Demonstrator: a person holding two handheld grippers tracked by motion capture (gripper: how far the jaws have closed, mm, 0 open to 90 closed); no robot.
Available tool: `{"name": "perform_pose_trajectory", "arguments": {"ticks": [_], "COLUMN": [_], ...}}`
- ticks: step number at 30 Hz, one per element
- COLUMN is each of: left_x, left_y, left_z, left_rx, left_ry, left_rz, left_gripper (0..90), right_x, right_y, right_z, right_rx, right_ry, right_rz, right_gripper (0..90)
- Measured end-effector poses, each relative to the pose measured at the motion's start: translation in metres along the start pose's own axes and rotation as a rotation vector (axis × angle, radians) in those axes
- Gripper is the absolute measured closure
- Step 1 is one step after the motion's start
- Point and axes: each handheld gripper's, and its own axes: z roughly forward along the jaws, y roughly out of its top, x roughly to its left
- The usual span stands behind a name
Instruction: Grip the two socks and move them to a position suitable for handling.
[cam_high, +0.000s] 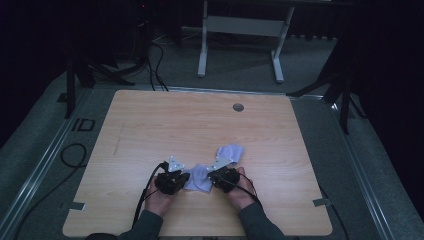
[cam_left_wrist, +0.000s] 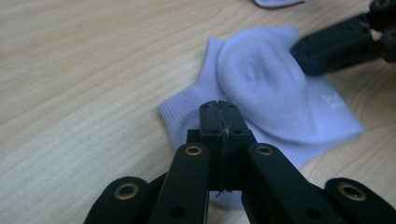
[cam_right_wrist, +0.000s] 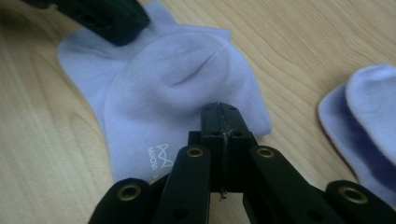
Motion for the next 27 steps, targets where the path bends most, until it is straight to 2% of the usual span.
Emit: {"name": "perform_pose_trajectory", "arguments": {"ticks": [6, 10, 15, 22, 27], "left_x": [-0.007, -0.007, -0.005, -0.005, -0.005], "left_y": [-0.002, -0.003, -0.003, -0.003, -0.003], "left_z": [0.000, 0.000, 0.000, 0.001, 0.001], "left_rx": [0.002, 0.002, 0.000, -0.005, -0.005], "left_ry": [-0.018, -0.024, -0.031, -0.035, -0.035], "left_rz": [0.006, 0.002, -0.006, -0.004, -0.004], "left_gripper": [89.7, 89.7, 89.6, 89.6, 89.6], "right_x": [-0.007, -0.005, 0.003, 0.011, 0.010], "right_y": [0.002, 0.006, 0.017, 0.034, 0.040], "right_z": [0.001, -0.001, -0.009, -0.006, 0.006], "right_rx": [0.016, 0.039, -0.004, -0.034, -0.027], "right_ry": [-0.017, -0.041, -0.039, 0.007, 0.050], "right_rz": [0.003, -0.006, -0.030, -0.037, -0.003], "right_gripper": [89.7, 86.2, 85.9, 85.7, 81.8]}}
